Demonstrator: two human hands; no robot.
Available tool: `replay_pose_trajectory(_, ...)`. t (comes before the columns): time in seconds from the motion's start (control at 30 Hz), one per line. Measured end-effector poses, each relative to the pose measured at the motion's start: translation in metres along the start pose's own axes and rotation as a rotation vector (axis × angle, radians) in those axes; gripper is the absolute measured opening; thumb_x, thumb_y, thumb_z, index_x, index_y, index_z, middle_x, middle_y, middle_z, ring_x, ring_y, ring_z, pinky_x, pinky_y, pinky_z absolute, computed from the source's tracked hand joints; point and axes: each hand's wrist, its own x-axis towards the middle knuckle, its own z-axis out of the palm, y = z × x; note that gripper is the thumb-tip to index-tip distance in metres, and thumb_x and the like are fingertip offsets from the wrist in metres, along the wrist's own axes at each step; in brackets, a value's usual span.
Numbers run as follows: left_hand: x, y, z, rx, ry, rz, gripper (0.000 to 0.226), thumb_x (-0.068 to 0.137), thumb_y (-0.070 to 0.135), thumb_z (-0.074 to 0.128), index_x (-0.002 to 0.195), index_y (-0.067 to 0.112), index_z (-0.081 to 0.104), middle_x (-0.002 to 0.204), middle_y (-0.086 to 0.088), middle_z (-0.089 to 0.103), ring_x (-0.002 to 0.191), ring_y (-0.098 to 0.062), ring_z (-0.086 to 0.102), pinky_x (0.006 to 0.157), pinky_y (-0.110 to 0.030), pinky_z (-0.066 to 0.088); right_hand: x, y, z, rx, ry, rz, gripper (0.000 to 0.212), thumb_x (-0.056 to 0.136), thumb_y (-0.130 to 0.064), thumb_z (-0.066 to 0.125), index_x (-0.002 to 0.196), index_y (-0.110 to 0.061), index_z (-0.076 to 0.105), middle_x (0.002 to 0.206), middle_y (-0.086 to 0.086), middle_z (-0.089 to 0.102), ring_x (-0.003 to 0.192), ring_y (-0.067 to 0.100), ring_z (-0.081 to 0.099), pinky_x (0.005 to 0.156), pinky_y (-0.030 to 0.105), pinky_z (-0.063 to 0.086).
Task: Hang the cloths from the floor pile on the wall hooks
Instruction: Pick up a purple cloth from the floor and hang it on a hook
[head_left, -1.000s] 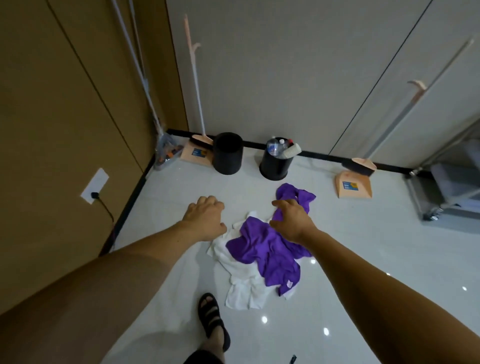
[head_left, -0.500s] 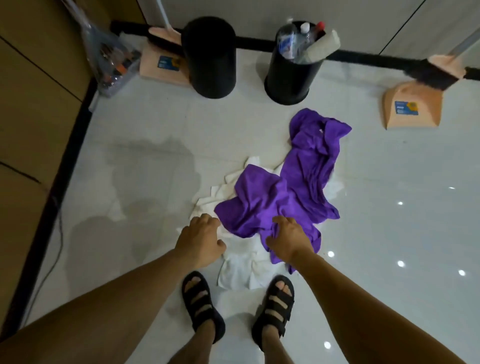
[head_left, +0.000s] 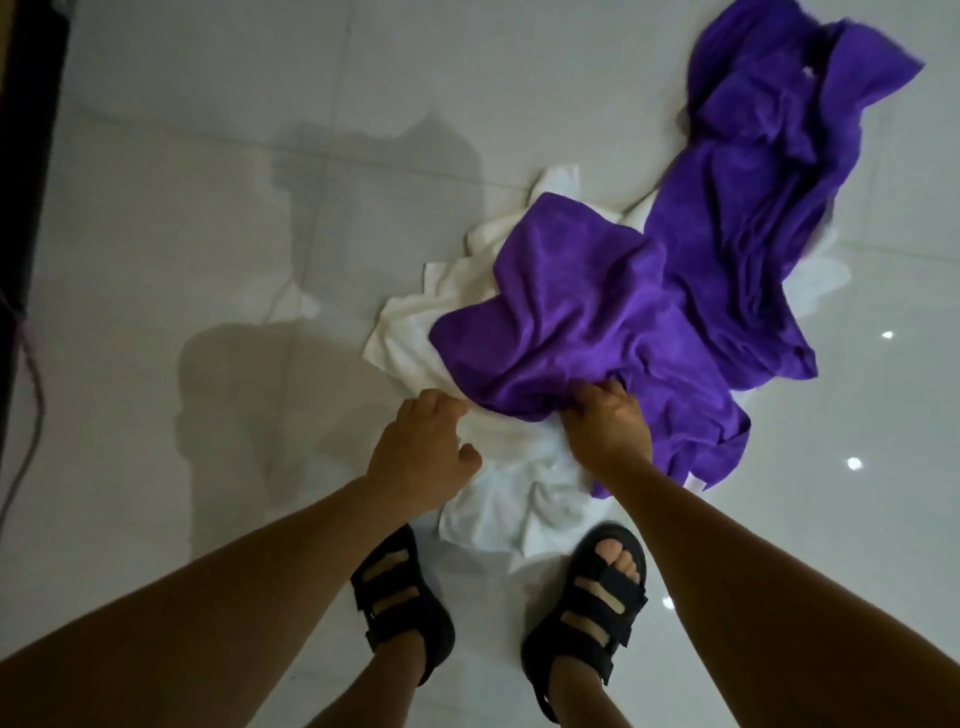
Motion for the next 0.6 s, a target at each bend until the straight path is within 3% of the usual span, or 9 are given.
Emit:
replay_pose_trajectory(0.07, -0.011, 0.003, -0.016, -0.007, -0.019, -0.036, 0.053, 0.086, 0.034, 0.059, 0.134, 0.018, 0.045, 0.133, -0.003, 0.045, 0.121, -0.022, 0.042, 0.096, -0.035, 0.043, -0.013, -0.011, -0.024, 0.300, 0.068, 0.091, 0.016, 0.094, -0.021, 0.050, 0.091, -0.005, 0.055, 0.099, 0.025, 0.060, 0.097, 0.038, 0.054, 0.078, 0.041, 0.037)
replay_pose_trajectory(0.13, -0.024, 0.012, -0.042, -0.014, -0.072, -0.071, 0.056, 0.086, 0.039, 0.059, 0.136, 0.020, 0.043, 0.134, -0.003, 0.045, 0.122, -0.023, 0.043, 0.096, -0.034, 0.042, -0.033, -0.023, -0.062, 0.538, 0.175, 0.154, 0.026, 0.096, -0.017, 0.045, 0.071, -0.015, 0.040, 0.075, 0.014, 0.053, 0.078, 0.033, 0.048, 0.068, 0.037, 0.029)
replay_pose_trajectory(0.2, -0.039, 0.029, -0.079, -0.063, -0.143, -0.099, 0.058, 0.086, 0.042, 0.059, 0.137, 0.021, 0.043, 0.135, -0.002, 0.047, 0.122, -0.022, 0.046, 0.096, -0.032, 0.042, -0.056, -0.037, -0.113, 0.660, 0.273, 0.131, 0.034, 0.099, -0.016, 0.043, 0.066, -0.021, 0.034, 0.065, -0.002, 0.043, 0.073, 0.024, 0.042, 0.068, 0.034, 0.029)
replay_pose_trajectory(0.3, -0.071, 0.062, -0.144, -0.172, -0.210, -0.050, 0.046, 0.086, 0.039, 0.061, 0.125, 0.017, 0.052, 0.124, 0.001, 0.056, 0.116, -0.020, 0.054, 0.094, -0.028, 0.044, -0.093, -0.072, -0.205, 0.857, 0.267, 0.119, 0.032, 0.099, -0.021, 0.046, 0.068, -0.016, 0.043, 0.066, -0.003, 0.047, 0.071, 0.019, 0.043, 0.071, 0.039, 0.036)
replay_pose_trajectory(0.37, -0.098, 0.088, -0.193, -0.197, -0.242, -0.023, 0.037, 0.086, 0.040, 0.061, 0.116, 0.018, 0.055, 0.114, 0.009, 0.055, 0.112, -0.020, 0.056, 0.089, -0.026, 0.044, -0.123, -0.102, -0.271, 0.999, 0.147, 0.116, 0.032, 0.097, -0.031, 0.050, 0.071, -0.013, 0.055, 0.073, 0.006, 0.056, 0.073, 0.020, 0.052, 0.080, 0.047, 0.047)
replay_pose_trajectory(0.43, -0.127, 0.117, -0.242, -0.226, -0.293, -0.007, 0.028, 0.084, 0.043, 0.061, 0.098, 0.019, 0.058, 0.099, 0.003, 0.060, 0.099, -0.022, 0.061, 0.079, -0.028, 0.046, -0.159, -0.135, -0.339, 1.239, -0.104, 0.104, 0.040, 0.095, -0.039, 0.053, 0.070, -0.013, 0.069, 0.078, 0.014, 0.066, 0.078, 0.028, 0.063, 0.086, 0.048, 0.053)
replay_pose_trajectory(0.5, -0.163, 0.144, -0.287, -0.307, -0.318, 0.013, 0.020, 0.087, 0.042, 0.059, 0.082, 0.023, 0.058, 0.087, 0.002, 0.061, 0.083, -0.016, 0.060, 0.066, -0.021, 0.044, -0.201, -0.165, -0.401, 1.442, -0.373, 0.069, 0.039, 0.090, -0.042, 0.060, 0.074, -0.009, 0.073, 0.082, 0.018, 0.067, 0.080, 0.032, 0.065, 0.085, 0.046, 0.054)
replay_pose_trajectory(0.6, -0.220, 0.173, -0.348, -0.456, -0.289, -0.024, 0.027, 0.094, 0.051, 0.045, 0.100, 0.030, 0.061, 0.096, 0.009, 0.064, 0.080, -0.004, 0.058, 0.068, -0.016, 0.041, -0.262, -0.207, -0.481, 1.553, -0.584, -0.118, 0.030, 0.084, -0.031, 0.068, 0.094, -0.002, 0.067, 0.090, 0.018, 0.063, 0.086, 0.030, 0.062, 0.087, 0.042, 0.051)
